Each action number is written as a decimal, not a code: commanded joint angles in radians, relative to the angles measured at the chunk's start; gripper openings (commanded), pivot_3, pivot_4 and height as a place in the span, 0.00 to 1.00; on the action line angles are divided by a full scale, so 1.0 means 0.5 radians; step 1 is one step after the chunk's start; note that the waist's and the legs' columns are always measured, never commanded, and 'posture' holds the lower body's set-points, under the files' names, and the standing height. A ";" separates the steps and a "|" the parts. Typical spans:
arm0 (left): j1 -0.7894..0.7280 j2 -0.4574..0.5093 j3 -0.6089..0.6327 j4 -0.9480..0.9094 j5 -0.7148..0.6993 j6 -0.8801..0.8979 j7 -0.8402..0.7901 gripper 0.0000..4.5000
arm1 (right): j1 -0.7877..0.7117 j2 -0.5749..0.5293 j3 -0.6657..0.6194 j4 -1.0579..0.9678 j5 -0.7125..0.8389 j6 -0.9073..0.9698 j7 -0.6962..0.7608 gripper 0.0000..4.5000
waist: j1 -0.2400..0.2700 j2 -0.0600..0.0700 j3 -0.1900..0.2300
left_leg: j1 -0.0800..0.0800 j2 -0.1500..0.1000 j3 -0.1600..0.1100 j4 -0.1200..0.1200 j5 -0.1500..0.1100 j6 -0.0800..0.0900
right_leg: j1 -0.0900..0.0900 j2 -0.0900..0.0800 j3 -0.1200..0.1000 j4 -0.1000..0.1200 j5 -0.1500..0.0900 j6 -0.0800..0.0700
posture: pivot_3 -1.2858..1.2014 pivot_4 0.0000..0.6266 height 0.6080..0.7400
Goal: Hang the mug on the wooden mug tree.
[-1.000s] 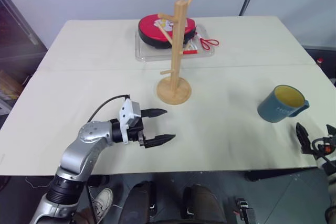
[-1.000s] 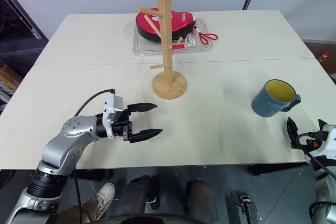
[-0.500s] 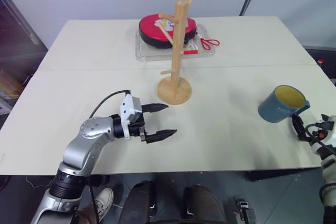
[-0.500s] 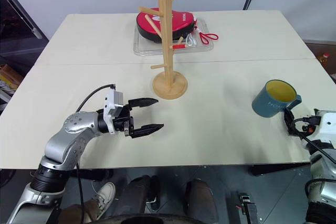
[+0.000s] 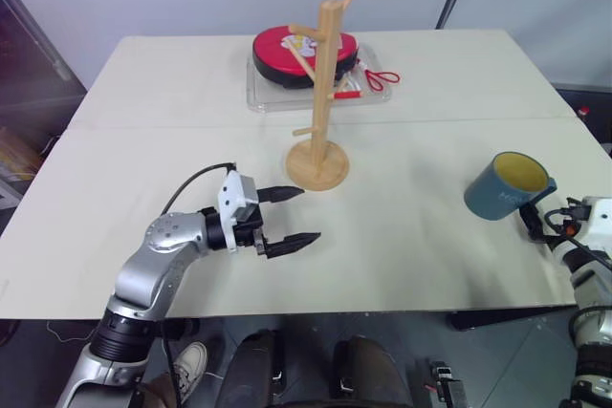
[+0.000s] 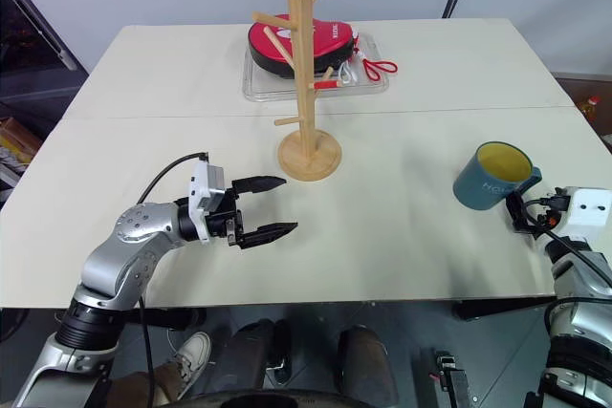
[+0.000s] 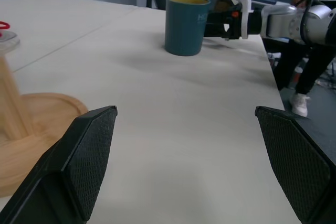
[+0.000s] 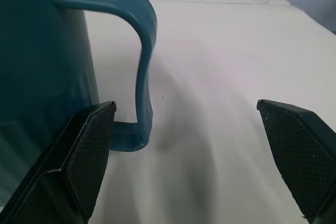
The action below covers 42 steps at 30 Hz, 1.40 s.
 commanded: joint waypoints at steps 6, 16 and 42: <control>0.003 0.034 0.039 -0.135 -0.021 0.012 0.055 1.00 | -0.122 -0.059 0.036 0.133 0.011 -0.091 0.105 0.55 | -0.004 0.000 0.000 | 0.000 0.000 0.000 0.000 0.000 0.000 | 0.000 0.000 0.000 0.001 0.000 0.000 | 0.52 0.24 1.00; 0.009 0.068 0.047 -0.155 -0.027 0.023 0.095 1.00 | -0.003 -0.004 0.041 -0.166 0.083 -0.050 0.151 0.01 | 0.001 0.000 0.000 | 0.000 0.000 0.000 0.001 0.000 0.000 | 0.000 0.000 0.000 0.001 0.000 0.000 | 0.52 0.24 1.00; -0.120 0.148 0.536 -0.047 -0.297 0.100 0.219 1.00 | -0.908 -0.267 1.219 -1.454 -0.553 0.633 0.335 0.01 | 0.001 -0.005 0.006 | -0.005 0.001 0.000 0.009 -0.001 0.001 | -0.002 -0.001 -0.001 0.002 0.000 0.000 | 0.52 0.24 1.00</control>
